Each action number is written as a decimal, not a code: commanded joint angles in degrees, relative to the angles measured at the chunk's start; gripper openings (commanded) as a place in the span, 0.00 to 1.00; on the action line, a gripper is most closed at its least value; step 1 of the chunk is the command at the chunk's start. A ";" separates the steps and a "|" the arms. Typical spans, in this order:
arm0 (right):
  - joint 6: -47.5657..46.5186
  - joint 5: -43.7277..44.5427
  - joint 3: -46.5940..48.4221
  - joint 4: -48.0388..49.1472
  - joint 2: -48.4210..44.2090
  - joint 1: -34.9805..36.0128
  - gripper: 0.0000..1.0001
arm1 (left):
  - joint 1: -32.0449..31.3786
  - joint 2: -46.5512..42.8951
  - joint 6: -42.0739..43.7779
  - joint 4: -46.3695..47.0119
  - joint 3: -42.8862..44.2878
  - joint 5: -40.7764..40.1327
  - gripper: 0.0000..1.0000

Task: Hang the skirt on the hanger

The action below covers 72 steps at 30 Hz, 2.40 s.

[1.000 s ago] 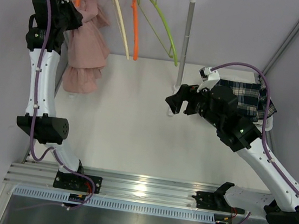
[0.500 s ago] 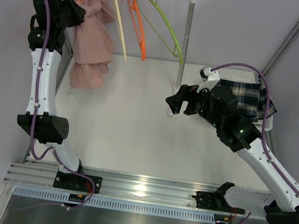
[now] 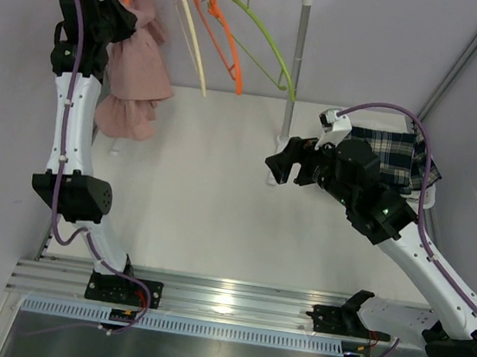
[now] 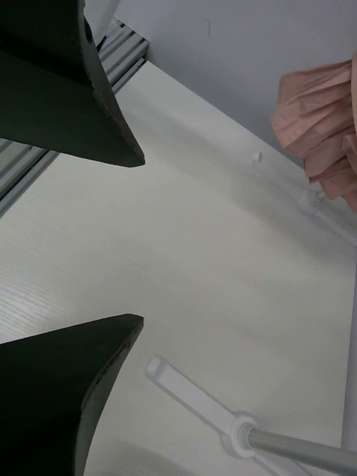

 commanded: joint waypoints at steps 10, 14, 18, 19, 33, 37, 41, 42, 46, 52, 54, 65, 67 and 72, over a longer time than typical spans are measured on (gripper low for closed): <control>0.07 0.57 -0.74 1.53 -1.74 -0.20 0.87 | 0.38 -6.66 1.19 2.57 -2.42 -1.76 0.32; -0.19 0.84 -0.39 1.35 -1.57 -0.29 0.87 | 0.38 -10.18 2.24 4.50 -5.94 -0.09 0.50; -0.72 1.27 0.22 0.21 -1.04 -0.38 0.87 | 0.37 -11.85 3.64 3.28 -6.21 0.88 0.56; -0.72 1.36 0.40 -0.05 -0.87 -0.38 0.87 | 0.38 -12.63 4.34 2.49 -6.29 0.88 0.57; -0.46 7.34 4.35 -8.12 4.48 -8.78 0.88 | 0.11 -29.68 2.61 7.13 -23.51 9.92 0.62; 0.86 5.15 3.74 -8.67 9.13 -20.57 0.87 | -2.08 -37.15 2.68 9.16 -30.89 10.03 0.62; 1.21 4.17 4.27 -9.64 14.33 -29.02 0.85 | -2.96 -44.09 1.72 9.24 -39.22 9.58 0.63; 1.21 4.35 4.09 -9.55 15.04 -30.34 0.85 | -3.14 -47.07 0.32 10.38 -40.47 10.10 0.62; 1.04 4.62 3.21 -8.93 18.20 -36.84 0.83 | -5.94 -52.70 -1.45 11.80 -48.65 11.60 0.62; -1.51 10.41 3.56 -7.53 23.91 -37.12 0.82 | -11.39 -57.28 -2.06 12.15 -56.29 12.91 0.62; -2.04 10.85 4.09 -6.91 26.72 -37.21 0.81 | -12.63 -57.90 -2.33 12.24 -58.32 14.32 0.62; -4.15 15.24 7.60 -4.71 37.80 -36.24 0.76 | -23.88 -59.57 -0.75 11.36 -71.15 17.75 0.61; -4.24 15.86 8.22 -4.98 38.77 -36.15 0.67 | -24.50 -60.37 -0.75 11.62 -73.44 17.75 0.61; -4.50 17.62 10.85 -6.38 39.21 -36.24 0.29 | -24.85 -60.98 -0.13 11.53 -75.55 17.93 0.61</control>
